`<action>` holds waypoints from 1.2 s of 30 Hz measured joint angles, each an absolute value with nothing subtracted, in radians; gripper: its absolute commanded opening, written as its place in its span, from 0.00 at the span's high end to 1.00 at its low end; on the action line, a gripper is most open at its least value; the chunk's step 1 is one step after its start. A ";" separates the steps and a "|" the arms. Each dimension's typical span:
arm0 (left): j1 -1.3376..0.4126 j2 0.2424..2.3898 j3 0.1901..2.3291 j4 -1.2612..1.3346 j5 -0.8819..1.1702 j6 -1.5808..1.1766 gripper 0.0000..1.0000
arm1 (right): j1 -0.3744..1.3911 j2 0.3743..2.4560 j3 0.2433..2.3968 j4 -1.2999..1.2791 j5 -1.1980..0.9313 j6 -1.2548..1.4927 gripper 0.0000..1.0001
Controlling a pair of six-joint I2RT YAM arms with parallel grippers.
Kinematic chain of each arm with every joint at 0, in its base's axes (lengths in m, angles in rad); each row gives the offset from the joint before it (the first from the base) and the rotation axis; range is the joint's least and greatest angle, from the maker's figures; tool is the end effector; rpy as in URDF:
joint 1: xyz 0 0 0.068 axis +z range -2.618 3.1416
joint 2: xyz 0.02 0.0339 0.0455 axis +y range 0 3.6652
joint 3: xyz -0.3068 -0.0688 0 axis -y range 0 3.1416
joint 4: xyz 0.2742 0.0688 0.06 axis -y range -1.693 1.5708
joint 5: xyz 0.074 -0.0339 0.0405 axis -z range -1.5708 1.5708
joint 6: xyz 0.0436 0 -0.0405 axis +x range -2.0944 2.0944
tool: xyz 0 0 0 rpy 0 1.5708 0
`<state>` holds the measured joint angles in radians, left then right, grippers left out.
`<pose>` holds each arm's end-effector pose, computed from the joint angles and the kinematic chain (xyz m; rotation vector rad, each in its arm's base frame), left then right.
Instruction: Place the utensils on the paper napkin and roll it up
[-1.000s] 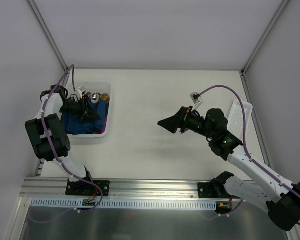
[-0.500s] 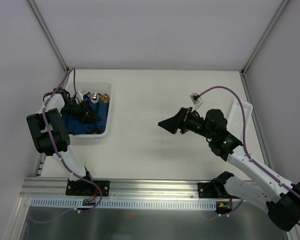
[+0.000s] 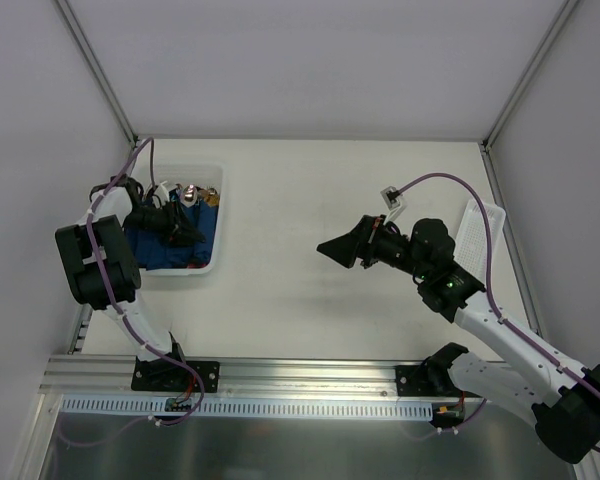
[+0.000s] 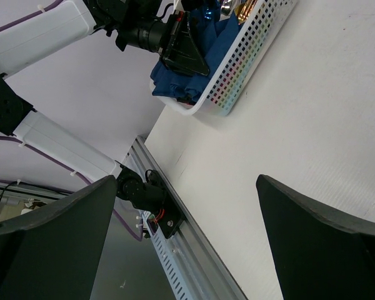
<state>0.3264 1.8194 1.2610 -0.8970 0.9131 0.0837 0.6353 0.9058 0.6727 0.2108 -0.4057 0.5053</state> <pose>0.3629 0.0864 0.2165 -0.2404 2.5783 -1.2143 0.1712 0.1476 0.3474 -0.4502 1.6688 1.1880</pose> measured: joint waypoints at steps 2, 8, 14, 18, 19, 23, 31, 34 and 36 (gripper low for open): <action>0.323 1.805 1.261 -0.894 0.888 0.081 0.78 | 0.634 0.906 0.673 0.211 -0.406 0.506 0.01; 0.300 1.760 1.267 -0.886 0.799 0.079 0.67 | 0.633 0.906 0.673 0.211 -0.408 0.506 0.01; 0.288 1.726 1.273 -0.887 0.744 0.078 0.57 | 0.632 0.905 0.673 0.211 -0.408 0.508 0.01; 0.287 1.718 1.280 -0.888 0.728 0.078 0.56 | 0.632 0.901 0.673 0.211 -0.408 0.508 0.01; 0.287 1.714 1.283 -0.888 0.725 0.079 0.56 | 0.632 0.900 0.673 0.211 -0.408 0.508 0.01; 0.288 1.687 1.309 -0.889 0.703 0.085 0.56 | 0.632 0.894 0.673 0.211 -0.408 0.508 0.01; 0.288 1.571 1.408 -0.886 0.708 0.114 0.65 | 0.632 0.889 0.673 0.211 -0.409 0.508 0.01; 0.285 1.542 1.409 -0.891 0.751 0.128 0.75 | 0.632 0.889 0.673 0.211 -0.409 0.507 0.01; 0.275 1.541 1.400 -0.891 0.780 0.136 0.83 | 0.632 0.889 0.673 0.211 -0.410 0.507 0.01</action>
